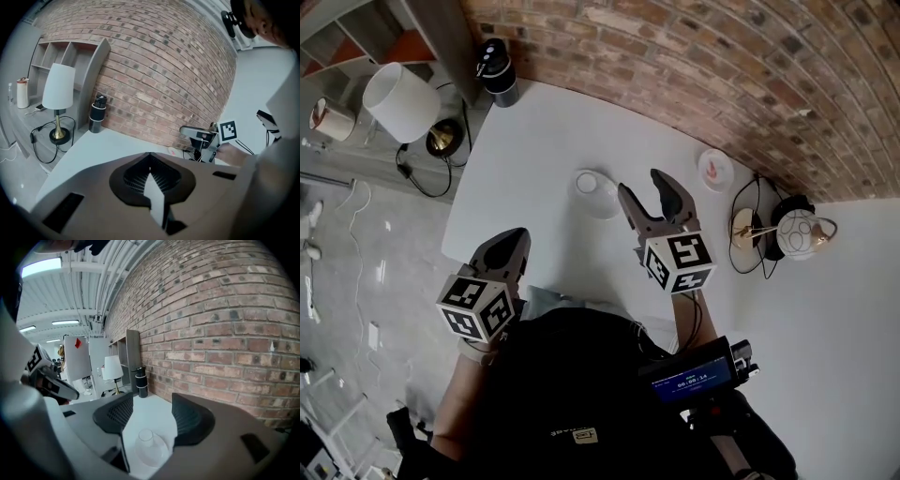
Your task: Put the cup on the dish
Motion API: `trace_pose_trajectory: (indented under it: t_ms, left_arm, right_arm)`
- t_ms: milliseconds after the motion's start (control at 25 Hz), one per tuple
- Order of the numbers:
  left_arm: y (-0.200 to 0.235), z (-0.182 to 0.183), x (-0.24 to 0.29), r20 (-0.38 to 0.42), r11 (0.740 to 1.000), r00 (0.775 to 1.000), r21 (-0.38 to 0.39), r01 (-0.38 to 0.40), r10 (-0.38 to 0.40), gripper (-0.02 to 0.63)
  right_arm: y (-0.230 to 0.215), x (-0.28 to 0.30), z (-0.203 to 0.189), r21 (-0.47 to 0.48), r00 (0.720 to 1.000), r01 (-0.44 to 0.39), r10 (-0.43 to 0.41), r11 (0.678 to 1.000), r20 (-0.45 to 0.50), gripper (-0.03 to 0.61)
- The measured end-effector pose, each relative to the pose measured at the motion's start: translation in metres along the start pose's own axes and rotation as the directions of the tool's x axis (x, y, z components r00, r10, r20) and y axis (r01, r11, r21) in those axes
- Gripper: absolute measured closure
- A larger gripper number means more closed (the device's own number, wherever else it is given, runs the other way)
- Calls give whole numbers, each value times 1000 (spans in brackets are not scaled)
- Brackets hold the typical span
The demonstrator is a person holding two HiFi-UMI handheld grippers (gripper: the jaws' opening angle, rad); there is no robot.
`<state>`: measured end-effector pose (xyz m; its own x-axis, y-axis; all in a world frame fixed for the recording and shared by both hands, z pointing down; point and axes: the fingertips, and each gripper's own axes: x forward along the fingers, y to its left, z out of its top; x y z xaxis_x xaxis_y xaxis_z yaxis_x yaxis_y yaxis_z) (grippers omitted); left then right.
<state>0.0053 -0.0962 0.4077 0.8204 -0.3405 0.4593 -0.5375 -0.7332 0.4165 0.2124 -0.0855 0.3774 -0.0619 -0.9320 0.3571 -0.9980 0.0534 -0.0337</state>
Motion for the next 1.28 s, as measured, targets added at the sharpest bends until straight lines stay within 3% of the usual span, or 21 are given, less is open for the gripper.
trace_pose_trajectory:
  t_ms: [440, 520, 680, 960, 1280]
  left_arm:
    - [-37, 26, 30, -16, 990, 995, 100, 104, -103, 609]
    - [-42, 29, 34, -22, 986, 993, 114, 119, -118, 609]
    - [-52, 30, 37, -31, 982, 990, 131, 138, -135, 609]
    - [-64, 30, 40, -46, 974, 986, 154, 165, -160, 609]
    - [-69, 34, 39, -31, 971, 983, 153, 183, -180, 609]
  right_arm:
    - [-19, -69, 44, 93, 984, 46, -61, 995, 166, 318]
    - [-21, -80, 48, 120, 978, 59, -82, 991, 192, 371]
    - [-24, -101, 55, 155, 967, 73, -108, 985, 231, 379]
    - [-35, -128, 54, 182, 949, 136, -181, 974, 259, 455]
    - [-41, -135, 45, 216, 949, 148, -200, 965, 242, 462]
